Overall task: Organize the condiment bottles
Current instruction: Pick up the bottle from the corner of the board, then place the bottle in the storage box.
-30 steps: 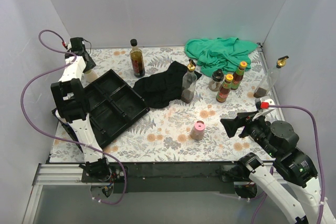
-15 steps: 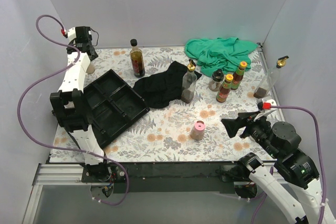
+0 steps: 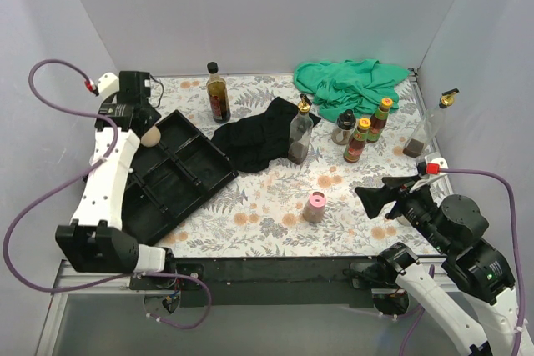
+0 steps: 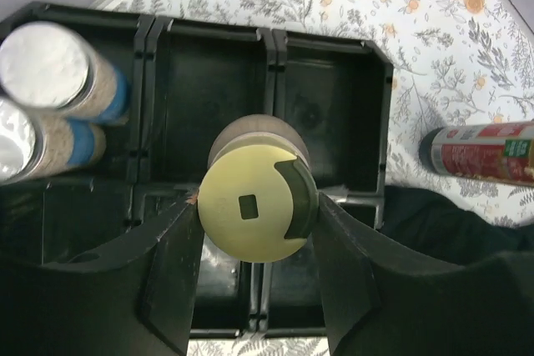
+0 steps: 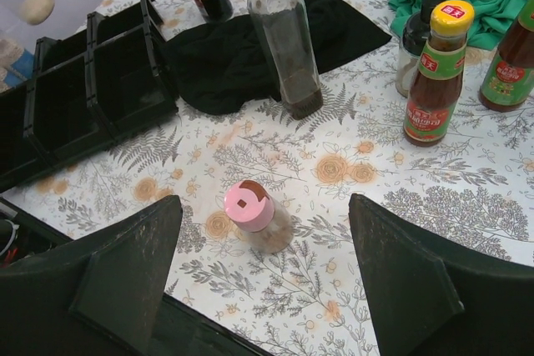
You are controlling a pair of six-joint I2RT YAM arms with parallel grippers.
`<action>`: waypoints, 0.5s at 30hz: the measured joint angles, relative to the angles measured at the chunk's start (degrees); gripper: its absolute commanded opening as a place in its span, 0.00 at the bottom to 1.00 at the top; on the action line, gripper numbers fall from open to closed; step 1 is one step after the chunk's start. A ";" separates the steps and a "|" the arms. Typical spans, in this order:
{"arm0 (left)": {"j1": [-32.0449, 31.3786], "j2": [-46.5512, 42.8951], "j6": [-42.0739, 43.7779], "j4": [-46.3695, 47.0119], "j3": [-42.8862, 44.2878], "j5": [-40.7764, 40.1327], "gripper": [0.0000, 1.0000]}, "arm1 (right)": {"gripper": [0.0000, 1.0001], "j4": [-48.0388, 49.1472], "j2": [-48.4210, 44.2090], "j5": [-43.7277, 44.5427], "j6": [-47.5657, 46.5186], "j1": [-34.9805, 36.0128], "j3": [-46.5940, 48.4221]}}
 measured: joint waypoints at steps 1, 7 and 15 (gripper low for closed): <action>0.02 -1.86 -0.94 -0.96 -1.55 0.26 0.00 | 0.89 -0.13 0.09 0.00 0.00 0.00 0.28; 0.00 -13.81 -5.05 -6.14 -9.44 0.09 0.00 | 0.88 -0.85 0.68 -0.22 0.46 0.00 1.07; 0.00 -21.33 -11.67 -13.99 -16.96 -3.10 0.00 | 0.86 -0.96 2.71 -1.44 1.29 0.00 1.09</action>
